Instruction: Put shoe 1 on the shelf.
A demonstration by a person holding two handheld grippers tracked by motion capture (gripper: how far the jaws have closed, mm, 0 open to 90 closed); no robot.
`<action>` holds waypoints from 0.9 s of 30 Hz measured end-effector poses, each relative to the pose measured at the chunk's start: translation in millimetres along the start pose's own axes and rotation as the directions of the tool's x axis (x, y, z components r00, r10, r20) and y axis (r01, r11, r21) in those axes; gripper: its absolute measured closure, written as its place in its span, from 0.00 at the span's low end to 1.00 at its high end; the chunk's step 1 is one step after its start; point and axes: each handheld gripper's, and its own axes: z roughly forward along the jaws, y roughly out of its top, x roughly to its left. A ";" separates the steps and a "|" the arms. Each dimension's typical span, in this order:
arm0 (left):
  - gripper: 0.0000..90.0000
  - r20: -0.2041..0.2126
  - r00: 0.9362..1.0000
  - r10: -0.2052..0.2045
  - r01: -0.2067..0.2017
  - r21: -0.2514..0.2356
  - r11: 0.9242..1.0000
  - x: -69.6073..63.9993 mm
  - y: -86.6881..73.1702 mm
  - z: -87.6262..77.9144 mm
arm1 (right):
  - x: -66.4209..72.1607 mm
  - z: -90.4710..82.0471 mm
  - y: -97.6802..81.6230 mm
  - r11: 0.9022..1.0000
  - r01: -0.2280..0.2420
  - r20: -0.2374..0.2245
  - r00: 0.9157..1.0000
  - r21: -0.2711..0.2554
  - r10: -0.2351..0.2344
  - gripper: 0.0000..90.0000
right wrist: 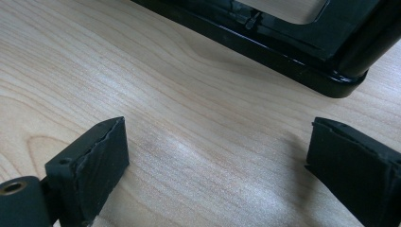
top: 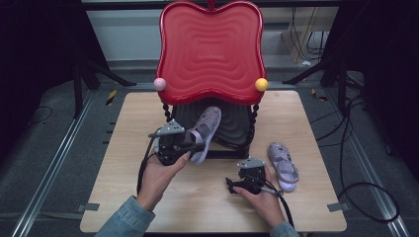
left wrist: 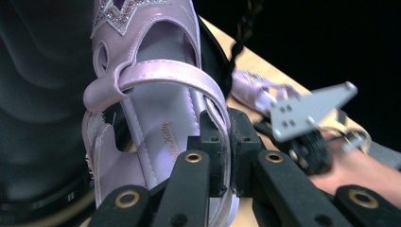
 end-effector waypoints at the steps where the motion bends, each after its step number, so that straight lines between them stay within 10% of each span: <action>1: 0.96 -0.014 1.000 0.003 -0.003 -0.010 1.000 0.1 0.3 3.4 | -0.1 0.0 0.0 1.000 0.001 0.000 1.000 0.000 -0.001 0.07; 8: 0.96 -0.102 0.995 -0.010 0.001 -0.093 0.996 3.4 3.7 19.8 | -0.5 0.2 0.0 1.000 0.003 -0.004 1.000 -0.001 -0.003 0.07; 13: 0.95 -0.212 0.977 0.008 -0.042 -0.159 0.986 6.2 8.7 36.8 | -0.6 0.3 0.0 1.000 0.002 -0.004 1.000 -0.001 -0.002 0.07; 27: 0.95 -0.341 0.939 -0.035 -0.054 -0.247 0.967 19.1 10.2 51.6 | -1.1 0.2 0.1 1.000 0.004 -0.009 1.000 -0.001 -0.004 0.07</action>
